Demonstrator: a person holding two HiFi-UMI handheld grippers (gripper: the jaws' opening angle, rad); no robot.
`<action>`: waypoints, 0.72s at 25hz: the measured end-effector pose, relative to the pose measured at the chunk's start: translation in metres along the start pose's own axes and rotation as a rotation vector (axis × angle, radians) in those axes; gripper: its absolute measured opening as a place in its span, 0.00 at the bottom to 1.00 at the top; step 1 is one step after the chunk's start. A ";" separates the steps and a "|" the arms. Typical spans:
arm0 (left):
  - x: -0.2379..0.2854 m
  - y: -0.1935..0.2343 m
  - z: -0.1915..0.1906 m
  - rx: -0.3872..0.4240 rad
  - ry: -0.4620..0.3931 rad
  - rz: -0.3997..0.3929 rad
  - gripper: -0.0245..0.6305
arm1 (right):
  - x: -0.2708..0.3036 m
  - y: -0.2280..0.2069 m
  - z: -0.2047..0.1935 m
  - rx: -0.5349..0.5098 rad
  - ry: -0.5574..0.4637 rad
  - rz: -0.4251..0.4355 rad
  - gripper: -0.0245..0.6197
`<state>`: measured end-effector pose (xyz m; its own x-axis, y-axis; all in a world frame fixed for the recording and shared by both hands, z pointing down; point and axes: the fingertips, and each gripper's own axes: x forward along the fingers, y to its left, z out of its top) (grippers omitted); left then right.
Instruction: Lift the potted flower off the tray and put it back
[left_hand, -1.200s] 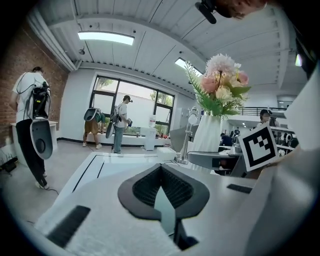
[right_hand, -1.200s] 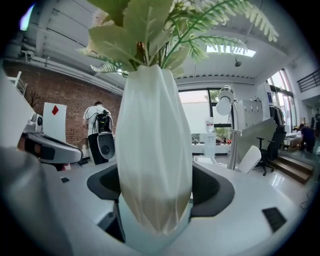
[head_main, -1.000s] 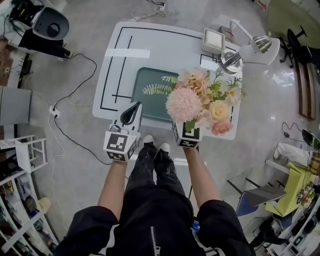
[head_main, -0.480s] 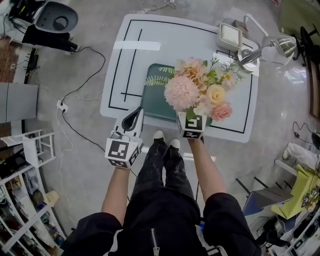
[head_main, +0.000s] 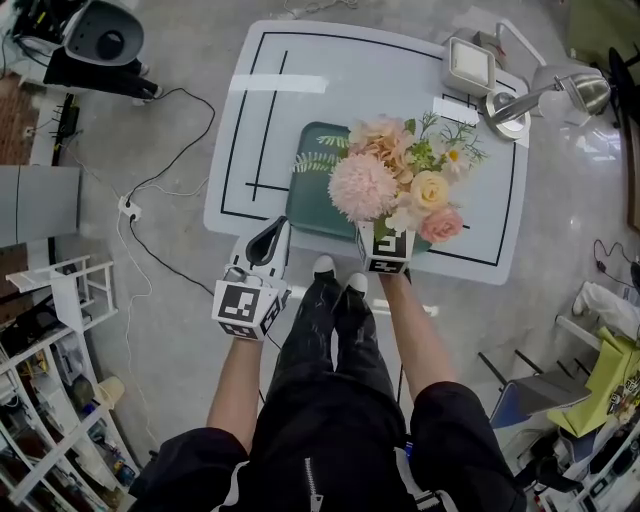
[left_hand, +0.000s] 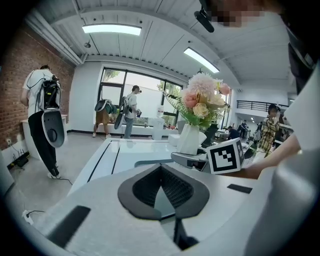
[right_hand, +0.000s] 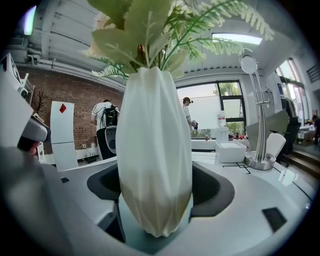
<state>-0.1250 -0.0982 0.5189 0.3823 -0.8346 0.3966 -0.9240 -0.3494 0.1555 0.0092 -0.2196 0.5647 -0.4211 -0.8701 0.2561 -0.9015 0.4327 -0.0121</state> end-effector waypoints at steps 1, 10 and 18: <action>0.000 -0.001 -0.001 -0.001 0.002 -0.003 0.04 | 0.000 0.000 -0.001 0.001 -0.001 -0.002 0.63; 0.000 -0.001 -0.006 -0.012 0.009 -0.009 0.04 | 0.001 0.001 -0.007 0.019 -0.020 0.026 0.63; -0.003 -0.005 -0.002 -0.006 0.004 -0.014 0.04 | -0.006 0.002 -0.012 0.018 -0.019 0.027 0.63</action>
<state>-0.1217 -0.0932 0.5192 0.3956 -0.8280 0.3974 -0.9184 -0.3586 0.1671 0.0117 -0.2106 0.5749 -0.4467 -0.8627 0.2369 -0.8914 0.4517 -0.0357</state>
